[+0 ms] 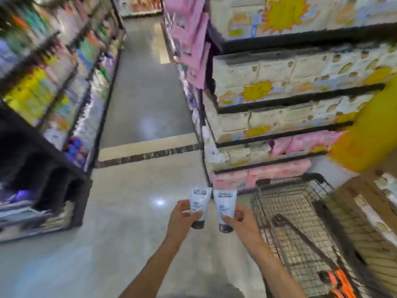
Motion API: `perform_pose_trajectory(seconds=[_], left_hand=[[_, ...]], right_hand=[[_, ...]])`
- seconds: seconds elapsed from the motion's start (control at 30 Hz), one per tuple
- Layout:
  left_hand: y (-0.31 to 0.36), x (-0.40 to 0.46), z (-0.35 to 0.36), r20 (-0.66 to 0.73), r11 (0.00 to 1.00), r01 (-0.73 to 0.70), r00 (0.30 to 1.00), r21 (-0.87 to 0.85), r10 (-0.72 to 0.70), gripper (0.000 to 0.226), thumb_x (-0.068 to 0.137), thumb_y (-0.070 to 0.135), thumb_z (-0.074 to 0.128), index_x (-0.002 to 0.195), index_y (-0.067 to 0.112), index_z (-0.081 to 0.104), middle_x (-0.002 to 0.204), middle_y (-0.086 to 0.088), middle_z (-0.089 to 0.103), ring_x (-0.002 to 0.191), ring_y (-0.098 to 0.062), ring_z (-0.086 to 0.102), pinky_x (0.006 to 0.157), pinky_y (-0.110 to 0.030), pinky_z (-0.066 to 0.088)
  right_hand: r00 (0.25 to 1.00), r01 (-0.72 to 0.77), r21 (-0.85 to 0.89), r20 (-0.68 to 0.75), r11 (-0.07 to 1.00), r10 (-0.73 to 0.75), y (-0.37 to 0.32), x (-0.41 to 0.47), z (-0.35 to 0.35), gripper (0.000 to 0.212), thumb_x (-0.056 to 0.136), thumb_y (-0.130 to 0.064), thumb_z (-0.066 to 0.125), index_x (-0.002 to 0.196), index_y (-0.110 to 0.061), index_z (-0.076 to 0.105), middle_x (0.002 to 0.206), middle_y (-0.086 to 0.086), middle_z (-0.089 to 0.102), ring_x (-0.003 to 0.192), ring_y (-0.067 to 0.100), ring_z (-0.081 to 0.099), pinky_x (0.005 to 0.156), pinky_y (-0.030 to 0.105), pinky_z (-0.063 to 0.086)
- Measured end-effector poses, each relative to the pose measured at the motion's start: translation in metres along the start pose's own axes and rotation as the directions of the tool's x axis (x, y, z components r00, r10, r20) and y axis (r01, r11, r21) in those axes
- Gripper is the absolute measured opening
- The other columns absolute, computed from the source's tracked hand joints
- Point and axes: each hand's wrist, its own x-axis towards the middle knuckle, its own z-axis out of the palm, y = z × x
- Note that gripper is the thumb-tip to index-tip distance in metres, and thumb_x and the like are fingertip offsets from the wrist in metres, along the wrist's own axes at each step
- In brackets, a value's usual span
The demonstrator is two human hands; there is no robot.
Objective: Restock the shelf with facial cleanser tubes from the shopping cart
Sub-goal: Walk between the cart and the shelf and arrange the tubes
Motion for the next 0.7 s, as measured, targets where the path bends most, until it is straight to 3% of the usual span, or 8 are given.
perform_pose_trajectory(seconds=[0.13,0.27,0.47,0.6,0.7], left_hand=[[-0.020,-0.021,-0.091,-0.150,0.995,-0.008,0.989,-0.097,-0.006,0.043,0.076,0.021,0.089,0.109,0.026,0.062,0.108,0.000,0.074,0.080,-0.004,0.073,0.063,-0.020,0.055],[-0.049,-0.050,-0.188,-0.297,0.984,-0.026,0.955,-0.174,-0.027,0.053,0.066,0.039,0.084,0.112,0.026,0.062,0.110,0.002,0.074,0.086,-0.010,0.074,0.071,-0.029,0.060],[-0.098,-0.102,-0.337,-0.500,0.968,-0.078,0.864,-0.237,-0.053,0.037,0.084,0.019,0.084,0.114,0.023,0.063,0.110,0.004,0.074,0.088,-0.013,0.073,0.065,-0.027,0.059],[-0.122,-0.139,-0.425,-0.615,0.956,-0.113,0.784,-0.270,-0.081,0.036,0.085,0.022,0.083,0.114,0.027,0.063,0.109,0.009,0.074,0.094,-0.014,0.072,0.068,-0.026,0.058],[-0.133,-0.163,-0.481,-0.691,0.952,-0.134,0.716,-0.274,-0.098,0.035,0.085,0.024,0.083,0.115,0.028,0.064,0.109,0.010,0.074,0.093,-0.013,0.072,0.069,-0.024,0.058]], right_hand=[[0.992,0.037,-0.031,0.120,0.999,-0.033,-0.027,-0.015,0.089,0.036,0.080,0.001,0.083,0.109,-0.005,0.063,0.098,0.007,0.077,0.078,0.009,0.073,0.061,0.017,0.054],[0.965,0.114,-0.092,0.245,0.989,-0.088,-0.050,-0.049,0.189,0.033,0.081,0.000,0.082,0.104,-0.009,0.060,0.097,0.002,0.073,0.080,0.007,0.069,0.060,0.012,0.050],[0.879,0.221,-0.147,0.458,0.964,-0.132,-0.066,-0.114,0.347,0.032,0.083,-0.006,0.082,0.105,-0.011,0.059,0.102,0.001,0.074,0.085,0.007,0.071,0.061,0.013,0.049],[0.794,0.307,-0.153,0.585,0.939,-0.165,-0.077,-0.156,0.447,0.030,0.085,-0.007,0.080,0.106,-0.009,0.058,0.105,0.000,0.072,0.078,-0.004,0.069,0.060,0.011,0.048],[0.728,0.366,-0.138,0.658,0.920,-0.191,-0.086,-0.187,0.511,0.031,0.086,-0.011,0.080,0.109,-0.010,0.059,0.106,-0.002,0.072,0.089,0.005,0.070,0.062,0.011,0.048]])
